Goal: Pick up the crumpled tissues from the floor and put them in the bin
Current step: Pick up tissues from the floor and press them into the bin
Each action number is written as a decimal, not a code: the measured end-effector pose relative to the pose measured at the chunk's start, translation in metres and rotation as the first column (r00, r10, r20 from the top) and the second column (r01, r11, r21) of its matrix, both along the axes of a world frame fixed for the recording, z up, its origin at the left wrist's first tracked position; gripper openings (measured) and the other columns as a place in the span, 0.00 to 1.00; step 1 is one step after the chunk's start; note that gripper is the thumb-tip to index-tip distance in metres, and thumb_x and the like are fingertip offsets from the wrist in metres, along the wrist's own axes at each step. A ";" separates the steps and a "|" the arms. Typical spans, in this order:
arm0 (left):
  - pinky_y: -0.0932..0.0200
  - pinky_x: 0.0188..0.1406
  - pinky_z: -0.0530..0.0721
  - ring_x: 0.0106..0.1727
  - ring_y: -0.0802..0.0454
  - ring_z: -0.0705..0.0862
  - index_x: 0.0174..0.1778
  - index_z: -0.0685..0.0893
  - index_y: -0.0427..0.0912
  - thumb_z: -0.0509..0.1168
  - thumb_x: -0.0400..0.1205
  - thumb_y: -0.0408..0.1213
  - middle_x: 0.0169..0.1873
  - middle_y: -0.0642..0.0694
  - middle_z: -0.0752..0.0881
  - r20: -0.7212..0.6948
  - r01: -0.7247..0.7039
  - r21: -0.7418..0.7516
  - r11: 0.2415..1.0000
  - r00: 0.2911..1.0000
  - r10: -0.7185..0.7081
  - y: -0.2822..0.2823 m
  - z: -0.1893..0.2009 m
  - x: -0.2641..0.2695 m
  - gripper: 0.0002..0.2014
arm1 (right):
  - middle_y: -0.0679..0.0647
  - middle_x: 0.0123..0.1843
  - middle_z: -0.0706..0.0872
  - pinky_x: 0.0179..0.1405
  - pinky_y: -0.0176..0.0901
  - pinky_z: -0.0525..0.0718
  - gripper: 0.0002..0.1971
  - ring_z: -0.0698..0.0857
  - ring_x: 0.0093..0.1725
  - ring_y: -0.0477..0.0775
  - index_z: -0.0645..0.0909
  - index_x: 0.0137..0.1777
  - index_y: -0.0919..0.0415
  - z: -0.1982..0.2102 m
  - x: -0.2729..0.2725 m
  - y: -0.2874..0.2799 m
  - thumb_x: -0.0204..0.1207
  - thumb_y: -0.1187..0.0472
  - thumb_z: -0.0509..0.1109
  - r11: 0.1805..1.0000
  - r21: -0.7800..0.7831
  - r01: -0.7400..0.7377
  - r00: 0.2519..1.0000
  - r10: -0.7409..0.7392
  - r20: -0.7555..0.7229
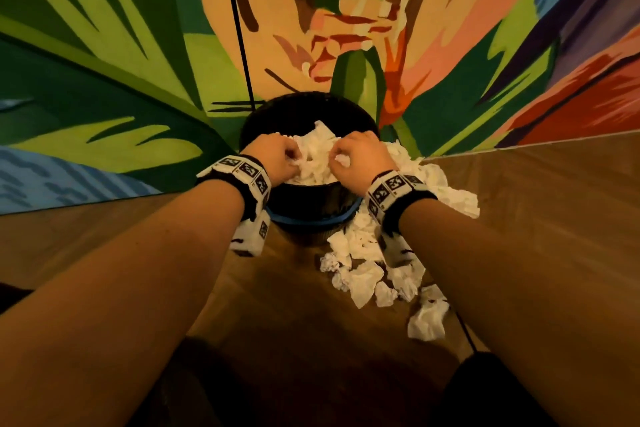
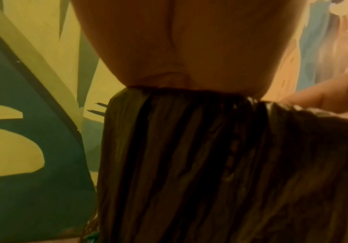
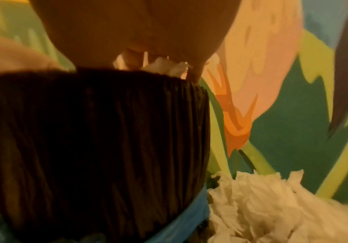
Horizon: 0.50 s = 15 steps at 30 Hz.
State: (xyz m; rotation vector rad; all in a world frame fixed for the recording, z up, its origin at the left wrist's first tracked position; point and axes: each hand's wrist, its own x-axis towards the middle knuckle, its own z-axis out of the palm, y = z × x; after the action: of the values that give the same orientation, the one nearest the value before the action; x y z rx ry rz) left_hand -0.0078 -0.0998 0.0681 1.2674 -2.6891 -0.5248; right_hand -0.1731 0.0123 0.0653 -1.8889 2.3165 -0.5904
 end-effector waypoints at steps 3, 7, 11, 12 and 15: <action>0.57 0.48 0.84 0.46 0.54 0.82 0.41 0.91 0.51 0.78 0.72 0.45 0.47 0.53 0.87 0.028 -0.019 -0.009 1.000 0.999 0.020 -0.001 0.003 0.000 0.06 | 0.50 0.56 0.77 0.57 0.52 0.69 0.18 0.70 0.60 0.58 0.88 0.50 0.50 -0.004 -0.003 0.003 0.79 0.45 0.59 0.999 0.042 -0.006 0.976 0.015 -0.219; 0.48 0.54 0.82 0.41 0.50 0.82 0.32 0.87 0.50 0.68 0.76 0.56 0.37 0.53 0.86 0.186 -0.035 -0.027 0.999 0.982 0.040 0.004 0.005 -0.005 0.15 | 0.55 0.51 0.79 0.51 0.52 0.68 0.25 0.73 0.50 0.58 0.88 0.43 0.56 -0.003 0.001 -0.002 0.79 0.44 0.51 0.984 0.172 -0.042 0.943 0.096 -0.318; 0.35 0.69 0.62 0.43 0.47 0.74 0.34 0.76 0.47 0.49 0.77 0.60 0.35 0.50 0.78 0.392 -0.046 -0.047 0.998 0.918 0.061 0.011 0.000 -0.016 0.21 | 0.56 0.41 0.82 0.39 0.48 0.76 0.19 0.81 0.41 0.60 0.80 0.46 0.56 -0.006 0.005 -0.006 0.80 0.46 0.52 0.968 0.235 -0.083 0.977 0.126 -0.173; 0.34 0.70 0.59 0.48 0.46 0.76 0.40 0.78 0.46 0.46 0.78 0.60 0.40 0.49 0.80 0.425 -0.024 -0.026 0.999 0.904 0.033 0.012 -0.001 -0.018 0.23 | 0.55 0.40 0.83 0.38 0.48 0.77 0.15 0.81 0.40 0.60 0.76 0.53 0.53 -0.008 0.005 -0.006 0.80 0.46 0.53 0.973 0.219 -0.078 0.985 0.109 -0.131; 0.32 0.71 0.55 0.64 0.42 0.77 0.56 0.80 0.49 0.43 0.79 0.60 0.58 0.44 0.84 0.457 0.003 -0.019 1.000 0.889 0.006 0.011 -0.009 -0.022 0.27 | 0.55 0.37 0.85 0.39 0.49 0.79 0.20 0.81 0.41 0.60 0.64 0.68 0.50 -0.010 0.003 -0.006 0.78 0.46 0.55 0.981 0.174 -0.083 0.995 0.091 -0.040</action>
State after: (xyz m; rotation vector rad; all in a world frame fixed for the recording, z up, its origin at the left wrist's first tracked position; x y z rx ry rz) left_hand -0.0302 -0.0891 0.0593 1.5552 -3.0536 -0.2125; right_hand -0.1696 0.0067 0.0549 -1.9318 2.2181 -0.3266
